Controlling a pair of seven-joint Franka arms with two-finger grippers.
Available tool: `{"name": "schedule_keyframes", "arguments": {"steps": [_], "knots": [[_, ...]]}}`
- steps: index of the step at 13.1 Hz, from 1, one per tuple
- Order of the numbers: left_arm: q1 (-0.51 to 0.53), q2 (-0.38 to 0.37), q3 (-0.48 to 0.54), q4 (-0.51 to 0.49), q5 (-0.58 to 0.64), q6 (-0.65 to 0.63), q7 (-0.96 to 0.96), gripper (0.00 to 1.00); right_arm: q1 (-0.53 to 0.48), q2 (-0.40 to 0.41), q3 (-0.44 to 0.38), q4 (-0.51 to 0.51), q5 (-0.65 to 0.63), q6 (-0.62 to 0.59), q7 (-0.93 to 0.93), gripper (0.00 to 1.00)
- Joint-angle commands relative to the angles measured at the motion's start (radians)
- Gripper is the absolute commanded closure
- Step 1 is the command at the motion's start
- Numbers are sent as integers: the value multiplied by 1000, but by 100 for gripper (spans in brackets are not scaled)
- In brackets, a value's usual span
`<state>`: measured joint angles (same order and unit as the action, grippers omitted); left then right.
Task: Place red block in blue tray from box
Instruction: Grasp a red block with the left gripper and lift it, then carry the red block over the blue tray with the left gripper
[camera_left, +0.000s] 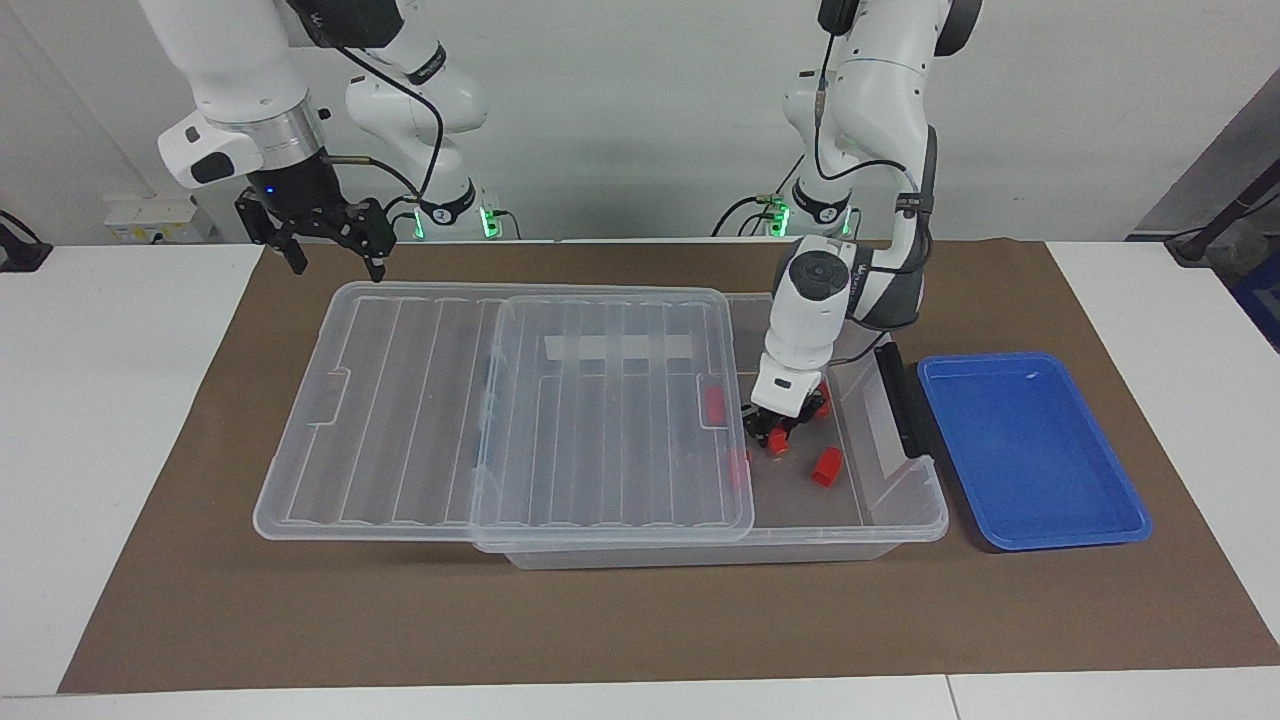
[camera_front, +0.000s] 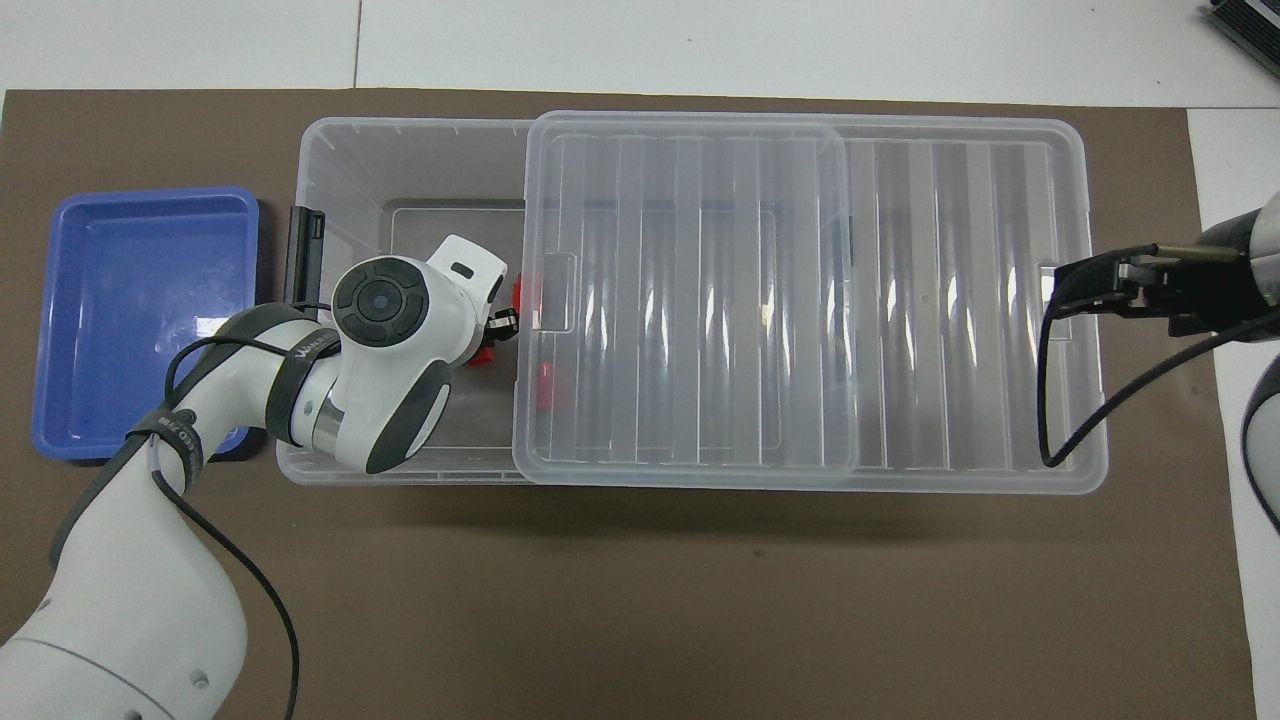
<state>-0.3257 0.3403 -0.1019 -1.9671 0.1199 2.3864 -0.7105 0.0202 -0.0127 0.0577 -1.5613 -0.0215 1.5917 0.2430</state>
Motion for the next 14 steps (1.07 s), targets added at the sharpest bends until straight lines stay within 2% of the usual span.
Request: {"name": "schedule_keyframes", "arguments": {"steps": [1,3,6,8,9,10,11,12,14], "knots": [[-4,-59,15,51,20,-146,12,86,-11,-26,-2,-29,20,7,-30,0],[0,-115,13,140,18,-319,29,86,-11,-26,-2,-29,20,7,-30,0],[7,-127,18,322,0,-568,78,87,-11,-26,-2,-29,20,7,-31,0],[61,-129,21,390,-6,-685,249,87,-13,-24,-4,-29,20,23,-33,2],[97,-135,21,399,-6,-703,341,87,-22,-20,-6,-34,20,30,-34,11],[134,-136,22,392,-6,-699,414,87,-38,-16,-4,-45,20,48,-37,30],[176,-138,22,387,-6,-695,481,87,-46,-18,-4,-65,20,82,-40,61],[216,-138,22,389,-8,-691,555,87,-63,-24,-6,-97,20,120,-60,100],[296,-138,22,376,-31,-650,678,87,-106,-26,-6,-149,20,200,-68,100]]}}
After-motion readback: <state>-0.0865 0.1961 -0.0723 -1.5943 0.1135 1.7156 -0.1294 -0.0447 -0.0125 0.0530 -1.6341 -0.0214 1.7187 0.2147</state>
